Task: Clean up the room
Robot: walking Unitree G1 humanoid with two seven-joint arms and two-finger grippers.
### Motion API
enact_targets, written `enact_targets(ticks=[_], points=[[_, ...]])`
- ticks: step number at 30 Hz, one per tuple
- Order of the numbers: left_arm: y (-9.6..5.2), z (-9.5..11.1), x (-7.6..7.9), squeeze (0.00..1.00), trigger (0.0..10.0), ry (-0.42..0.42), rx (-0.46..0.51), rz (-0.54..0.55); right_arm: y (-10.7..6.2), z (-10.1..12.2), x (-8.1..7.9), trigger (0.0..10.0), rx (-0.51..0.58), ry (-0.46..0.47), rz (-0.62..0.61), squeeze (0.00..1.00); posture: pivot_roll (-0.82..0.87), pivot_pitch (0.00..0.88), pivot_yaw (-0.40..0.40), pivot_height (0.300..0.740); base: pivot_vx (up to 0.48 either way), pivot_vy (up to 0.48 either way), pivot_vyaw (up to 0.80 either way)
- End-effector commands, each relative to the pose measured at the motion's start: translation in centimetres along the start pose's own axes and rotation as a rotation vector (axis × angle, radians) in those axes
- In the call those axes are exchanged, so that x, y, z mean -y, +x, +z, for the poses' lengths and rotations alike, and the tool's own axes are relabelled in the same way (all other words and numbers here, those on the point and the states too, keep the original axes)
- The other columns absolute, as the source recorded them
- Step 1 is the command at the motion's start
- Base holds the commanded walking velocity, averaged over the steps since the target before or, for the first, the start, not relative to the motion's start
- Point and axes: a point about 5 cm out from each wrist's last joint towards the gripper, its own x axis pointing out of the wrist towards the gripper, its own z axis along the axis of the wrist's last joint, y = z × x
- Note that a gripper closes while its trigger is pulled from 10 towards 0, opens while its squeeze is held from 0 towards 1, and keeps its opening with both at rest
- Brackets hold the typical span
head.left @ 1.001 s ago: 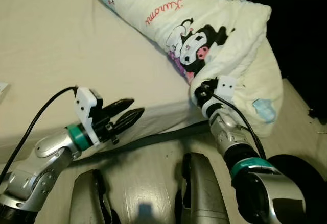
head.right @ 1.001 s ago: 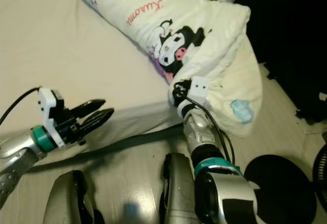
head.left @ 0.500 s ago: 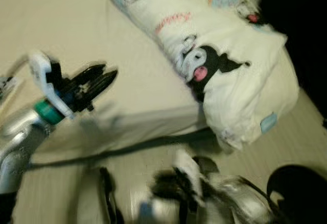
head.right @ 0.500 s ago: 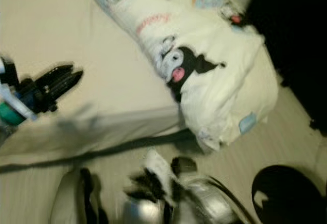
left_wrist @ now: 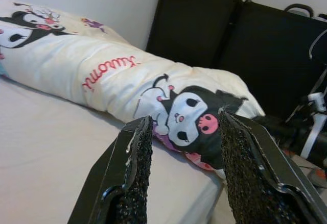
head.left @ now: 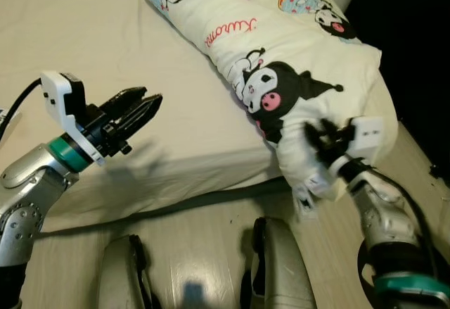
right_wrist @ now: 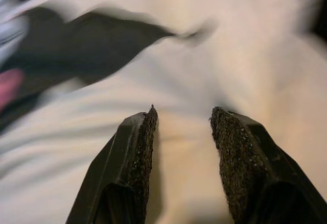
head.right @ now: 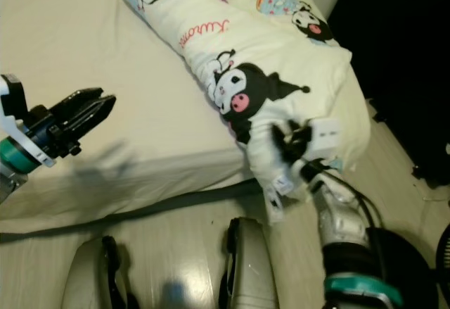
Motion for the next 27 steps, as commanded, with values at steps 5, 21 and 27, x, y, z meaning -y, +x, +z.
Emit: enact_targets(ticks=[5, 21, 27], points=[[-0.2, 0.0, 0.3, 0.00, 10.0, 0.008, -0.026, -0.012, -1.4, -2.6, 2.8, 10.0, -0.099, -0.090, -0.268, 0.00, 0.03, 0.223, 0.004, 0.520, 0.000, 0.000, 0.00], [1.1, 0.0, 0.8, 0.00, 10.0, -0.012, -0.029, -0.047, 1.5, -6.0, -7.4, 10.0, -0.249, 0.146, -0.102, 0.00, 0.05, 0.222, 0.035, 0.520, 0.000, 0.000, 0.00], [0.9, -0.7, 1.4, 0.00, 10.0, 0.011, -0.134, -0.108, 1.6, -6.6, -12.9, 10.0, -0.305, 0.281, 0.024, 0.00, 0.06, 0.220, 0.039, 0.520, 0.000, 0.000, 0.00]])
